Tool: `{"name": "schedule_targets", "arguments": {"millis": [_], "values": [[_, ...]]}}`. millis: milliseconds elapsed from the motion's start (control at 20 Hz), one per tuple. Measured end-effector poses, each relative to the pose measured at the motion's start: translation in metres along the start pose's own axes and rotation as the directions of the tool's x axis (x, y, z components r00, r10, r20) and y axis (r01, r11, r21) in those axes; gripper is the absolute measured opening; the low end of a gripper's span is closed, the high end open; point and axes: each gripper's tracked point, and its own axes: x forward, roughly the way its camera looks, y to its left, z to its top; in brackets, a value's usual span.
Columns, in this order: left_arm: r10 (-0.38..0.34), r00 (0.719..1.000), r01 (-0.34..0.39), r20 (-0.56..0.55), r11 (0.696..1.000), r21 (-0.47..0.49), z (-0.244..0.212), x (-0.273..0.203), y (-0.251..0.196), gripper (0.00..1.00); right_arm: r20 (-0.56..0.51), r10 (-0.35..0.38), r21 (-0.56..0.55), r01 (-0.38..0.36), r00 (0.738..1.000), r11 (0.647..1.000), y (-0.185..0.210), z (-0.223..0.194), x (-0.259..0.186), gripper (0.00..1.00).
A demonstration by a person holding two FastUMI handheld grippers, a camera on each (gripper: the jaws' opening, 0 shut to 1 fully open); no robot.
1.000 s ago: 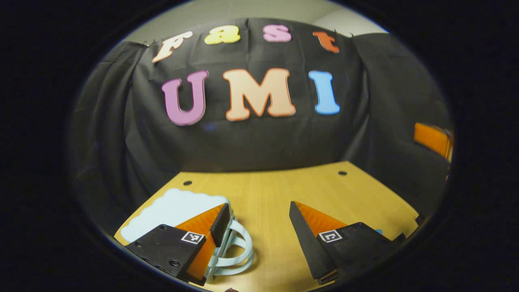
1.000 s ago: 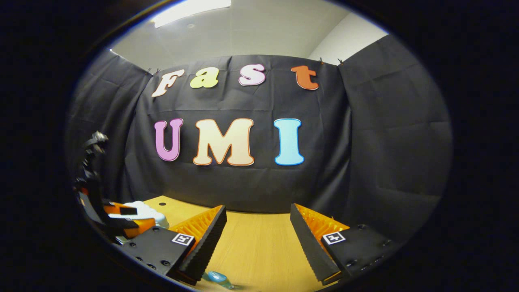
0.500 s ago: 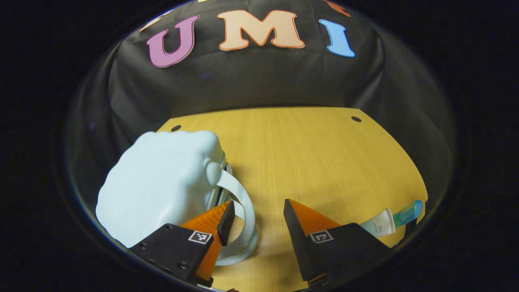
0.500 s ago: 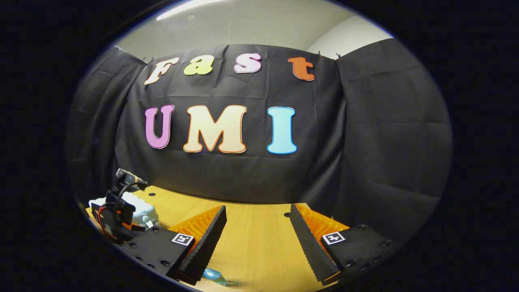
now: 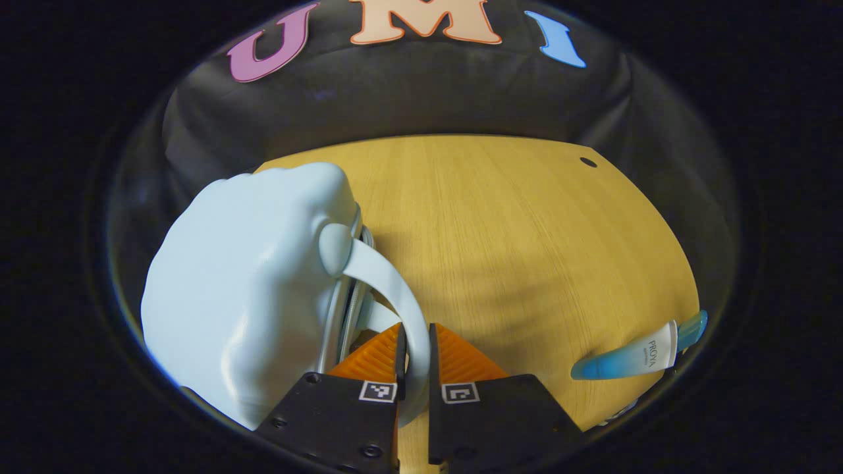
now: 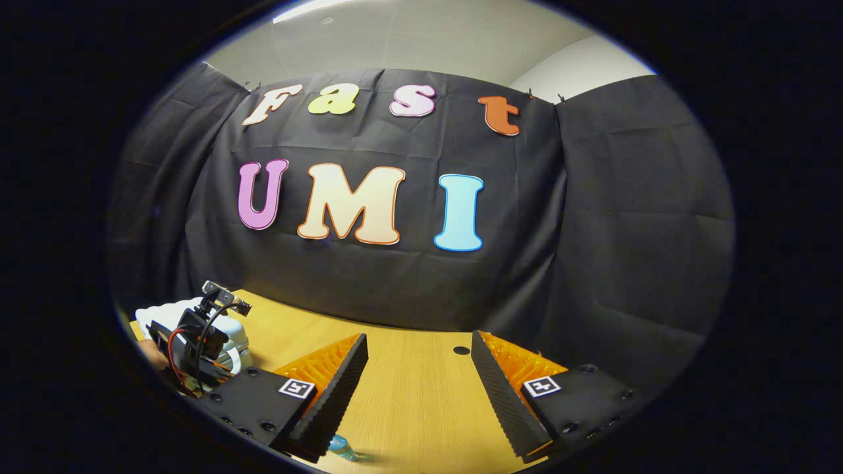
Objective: First open the suitcase, pack the skin care products into it, and then close the suitcase.
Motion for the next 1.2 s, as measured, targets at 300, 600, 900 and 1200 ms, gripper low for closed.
{"name": "schedule_targets", "arguments": {"millis": [300, 600, 900, 1200], "values": [[-0.029, 0.999, 0.027, 0.041, 0.998, 0.05, 0.018, -0.017, -0.007, 0.0, 0.032, 0.032, 0.004, -0.032, 0.999, 0.999, 0.009, 0.008, 0.001, 0.99], [-0.058, 0.991, 0.052, 0.121, 0.997, 0.052, 0.068, -0.073, 0.008, 0.0, 0.063, 0.087, 0.016, -0.088, 0.994, 0.996, 0.033, 0.015, 0.003, 0.99], [-0.012, 0.971, 0.004, 0.237, 0.999, 0.036, 0.121, -0.136, 0.071, 0.0, 0.077, 0.136, 0.034, -0.139, 0.988, 0.99, 0.068, 0.019, 0.004, 0.99], [0.047, 0.943, -0.061, 0.329, 0.998, 0.035, 0.156, -0.171, 0.152, 0.0, 0.083, 0.142, 0.051, -0.146, 0.986, 0.988, 0.108, 0.024, 0.005, 0.99]]}}
